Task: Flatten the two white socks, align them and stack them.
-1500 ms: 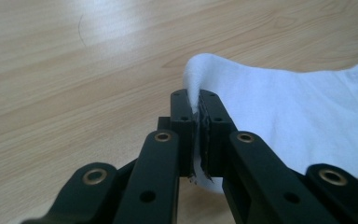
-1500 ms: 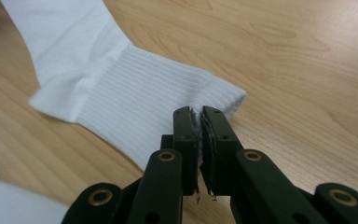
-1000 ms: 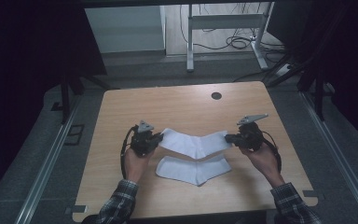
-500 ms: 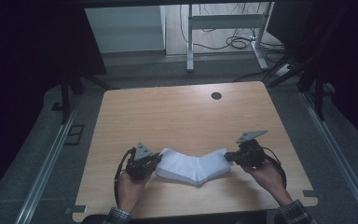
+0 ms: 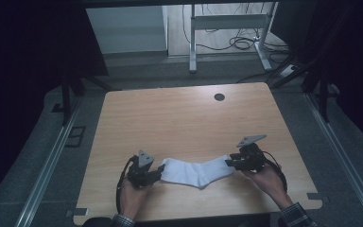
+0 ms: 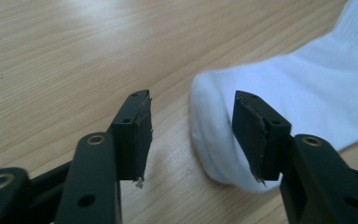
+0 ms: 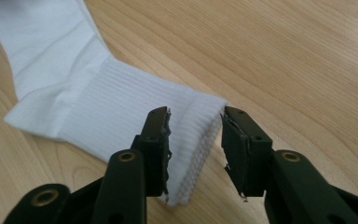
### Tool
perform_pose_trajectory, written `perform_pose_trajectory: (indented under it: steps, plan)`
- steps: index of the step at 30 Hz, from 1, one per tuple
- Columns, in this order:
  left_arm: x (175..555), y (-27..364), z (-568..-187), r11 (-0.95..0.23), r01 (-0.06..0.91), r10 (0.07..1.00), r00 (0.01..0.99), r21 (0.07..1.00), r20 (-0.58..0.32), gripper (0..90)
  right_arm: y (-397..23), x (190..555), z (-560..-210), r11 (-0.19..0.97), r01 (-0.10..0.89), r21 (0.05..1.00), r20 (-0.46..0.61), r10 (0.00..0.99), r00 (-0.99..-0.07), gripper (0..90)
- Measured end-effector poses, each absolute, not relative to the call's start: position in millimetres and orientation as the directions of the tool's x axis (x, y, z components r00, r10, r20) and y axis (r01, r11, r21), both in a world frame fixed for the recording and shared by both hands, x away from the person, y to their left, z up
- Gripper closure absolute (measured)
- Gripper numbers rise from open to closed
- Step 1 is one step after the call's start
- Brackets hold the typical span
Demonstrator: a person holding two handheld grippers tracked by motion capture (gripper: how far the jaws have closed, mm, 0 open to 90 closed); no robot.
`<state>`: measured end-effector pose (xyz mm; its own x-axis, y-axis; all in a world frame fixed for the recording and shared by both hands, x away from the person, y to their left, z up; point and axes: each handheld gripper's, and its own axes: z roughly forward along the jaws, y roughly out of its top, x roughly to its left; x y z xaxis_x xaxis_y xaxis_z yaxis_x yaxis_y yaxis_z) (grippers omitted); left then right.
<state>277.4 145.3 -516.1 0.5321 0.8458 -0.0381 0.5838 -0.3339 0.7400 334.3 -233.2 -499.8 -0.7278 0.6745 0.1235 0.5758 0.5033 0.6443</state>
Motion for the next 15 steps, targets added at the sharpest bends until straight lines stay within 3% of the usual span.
perform_pose_trajectory:
  steps: [5,10,15]
  plan:
    - [283.1,145.0,-527.3,-0.332,0.609,0.842,0.535,0.720,-0.064,45.5,-224.1,334.4,-511.0,0.524,0.581,0.623,0.101,0.682,-0.724,56.4]
    - [287.2,143.0,-533.2,-0.339,0.619,0.829,0.552,0.708,-0.086,53.5,-220.0,333.1,-519.6,0.548,0.582,0.601,0.078,0.684,-0.725,56.3]
    - [289.0,138.2,-539.0,-0.343,0.625,0.805,0.580,0.701,-0.124,68.8,-223.0,333.3,-521.6,0.516,0.616,0.596,0.146,0.684,-0.715,71.3]
